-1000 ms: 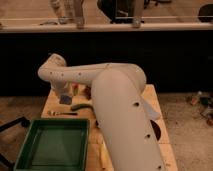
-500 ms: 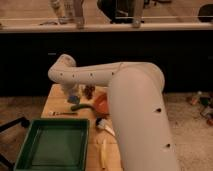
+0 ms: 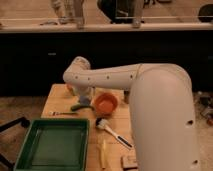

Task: Place sponge in purple bowl

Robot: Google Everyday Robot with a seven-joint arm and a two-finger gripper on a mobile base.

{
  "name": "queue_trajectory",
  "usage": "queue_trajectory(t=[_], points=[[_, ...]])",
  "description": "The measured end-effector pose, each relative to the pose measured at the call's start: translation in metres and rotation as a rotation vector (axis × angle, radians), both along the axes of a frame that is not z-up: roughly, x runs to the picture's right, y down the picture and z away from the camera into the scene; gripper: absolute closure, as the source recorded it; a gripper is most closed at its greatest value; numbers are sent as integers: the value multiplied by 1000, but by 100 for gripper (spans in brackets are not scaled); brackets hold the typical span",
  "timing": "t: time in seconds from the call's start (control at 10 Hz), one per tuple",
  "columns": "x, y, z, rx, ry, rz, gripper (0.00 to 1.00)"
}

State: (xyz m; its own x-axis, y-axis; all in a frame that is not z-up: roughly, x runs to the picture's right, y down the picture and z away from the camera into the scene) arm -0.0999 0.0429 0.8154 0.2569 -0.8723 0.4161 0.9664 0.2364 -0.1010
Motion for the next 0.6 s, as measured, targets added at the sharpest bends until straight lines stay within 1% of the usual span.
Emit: queue_trajectory(t=[0.3, 0.6], points=[[18, 9, -8, 7, 30, 53, 100], [47, 19, -16, 15, 64, 112, 100]])
